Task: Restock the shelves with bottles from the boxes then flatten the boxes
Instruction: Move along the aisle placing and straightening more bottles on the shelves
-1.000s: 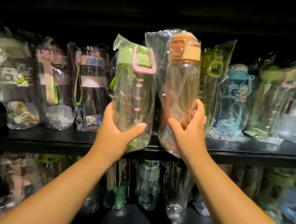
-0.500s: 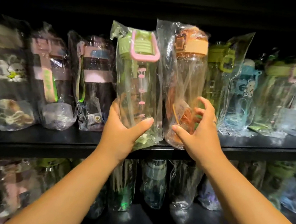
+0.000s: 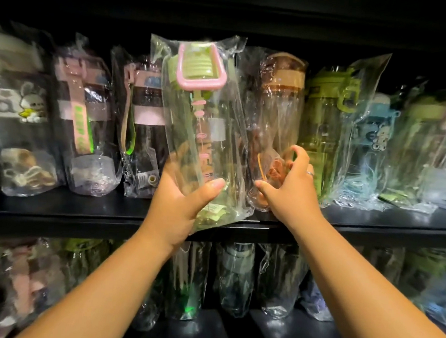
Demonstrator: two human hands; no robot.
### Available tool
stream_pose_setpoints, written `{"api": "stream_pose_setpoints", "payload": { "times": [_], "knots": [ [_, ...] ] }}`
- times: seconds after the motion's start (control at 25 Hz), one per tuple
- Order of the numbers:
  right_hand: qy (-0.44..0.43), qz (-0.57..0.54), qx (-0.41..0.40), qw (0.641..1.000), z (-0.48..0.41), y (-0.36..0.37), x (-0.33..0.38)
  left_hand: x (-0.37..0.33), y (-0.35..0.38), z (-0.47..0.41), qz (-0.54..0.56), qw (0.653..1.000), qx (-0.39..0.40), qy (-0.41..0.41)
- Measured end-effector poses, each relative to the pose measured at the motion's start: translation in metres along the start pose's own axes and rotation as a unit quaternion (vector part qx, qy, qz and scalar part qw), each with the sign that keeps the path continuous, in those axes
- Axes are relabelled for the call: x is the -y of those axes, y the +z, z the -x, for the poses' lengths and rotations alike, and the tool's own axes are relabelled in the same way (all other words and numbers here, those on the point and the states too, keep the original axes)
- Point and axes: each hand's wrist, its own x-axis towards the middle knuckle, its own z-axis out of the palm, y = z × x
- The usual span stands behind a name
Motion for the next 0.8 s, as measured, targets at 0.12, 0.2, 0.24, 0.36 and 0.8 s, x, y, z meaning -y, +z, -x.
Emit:
{"api": "stream_pose_setpoints", "payload": {
  "times": [0.12,0.2,0.24,0.36,0.8],
  "knots": [
    [0.009,0.006,0.003,1.0,-0.008,0.005,0.002,0.002,-0.004,0.0,0.016,1.0,0.005,0.0],
    [0.015,0.022,0.004,1.0,-0.012,0.009,0.002,0.003,-0.005,0.001,0.03,1.0,0.009,-0.005],
    [0.019,0.039,0.002,0.999,-0.014,0.011,0.001,0.003,-0.005,0.001,0.036,0.999,0.013,-0.008],
    [0.029,0.074,-0.003,0.997,-0.019,0.016,0.003,0.001,-0.004,0.001,0.065,0.998,0.009,-0.021],
    [0.032,-0.133,-0.014,0.991,0.022,0.004,0.02,-0.01,0.002,0.007,0.104,0.994,0.016,-0.027]
  ]
}}
